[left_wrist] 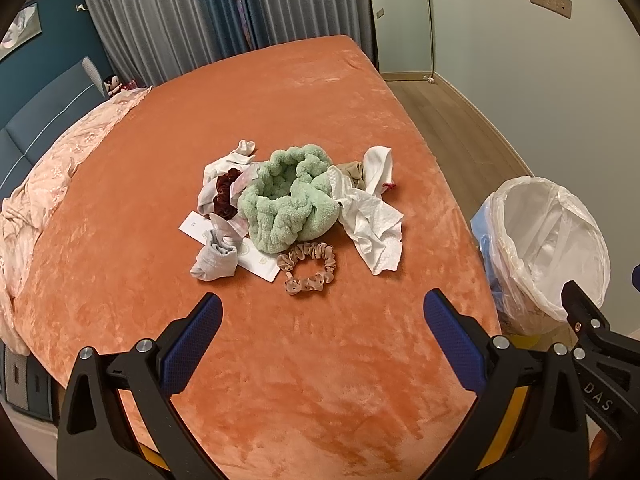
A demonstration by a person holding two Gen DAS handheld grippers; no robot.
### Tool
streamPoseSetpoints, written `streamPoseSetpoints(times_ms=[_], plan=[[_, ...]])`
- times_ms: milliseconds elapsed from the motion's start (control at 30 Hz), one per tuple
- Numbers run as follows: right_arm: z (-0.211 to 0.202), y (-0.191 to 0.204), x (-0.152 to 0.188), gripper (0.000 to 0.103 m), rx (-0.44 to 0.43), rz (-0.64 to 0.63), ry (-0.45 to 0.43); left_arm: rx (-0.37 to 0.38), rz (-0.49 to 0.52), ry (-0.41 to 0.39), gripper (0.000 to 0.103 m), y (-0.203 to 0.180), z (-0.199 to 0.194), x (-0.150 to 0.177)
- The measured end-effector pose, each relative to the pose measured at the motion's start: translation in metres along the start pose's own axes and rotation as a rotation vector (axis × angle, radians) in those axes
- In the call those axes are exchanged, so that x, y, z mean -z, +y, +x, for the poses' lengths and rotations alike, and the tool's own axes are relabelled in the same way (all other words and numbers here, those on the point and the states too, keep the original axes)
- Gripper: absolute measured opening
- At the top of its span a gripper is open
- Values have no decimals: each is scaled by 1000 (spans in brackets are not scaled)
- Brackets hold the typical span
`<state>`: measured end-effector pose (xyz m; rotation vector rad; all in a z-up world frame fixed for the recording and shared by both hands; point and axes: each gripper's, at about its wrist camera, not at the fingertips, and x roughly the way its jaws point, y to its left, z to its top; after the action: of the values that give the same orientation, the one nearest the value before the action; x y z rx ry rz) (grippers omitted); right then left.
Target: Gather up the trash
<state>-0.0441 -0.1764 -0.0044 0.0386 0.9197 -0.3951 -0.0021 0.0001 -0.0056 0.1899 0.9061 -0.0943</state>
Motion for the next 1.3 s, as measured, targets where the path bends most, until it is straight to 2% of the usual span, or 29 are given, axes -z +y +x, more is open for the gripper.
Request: streamPoseSetpoints(times_ms=[600,1300], plan=[[-2,-4,-6,96,4,15,-5,4,-24,12,96,-4,2,-10],[-1,-6,-4,96,6,24,-3,-2,-9,-2,96,-4,0,-7]])
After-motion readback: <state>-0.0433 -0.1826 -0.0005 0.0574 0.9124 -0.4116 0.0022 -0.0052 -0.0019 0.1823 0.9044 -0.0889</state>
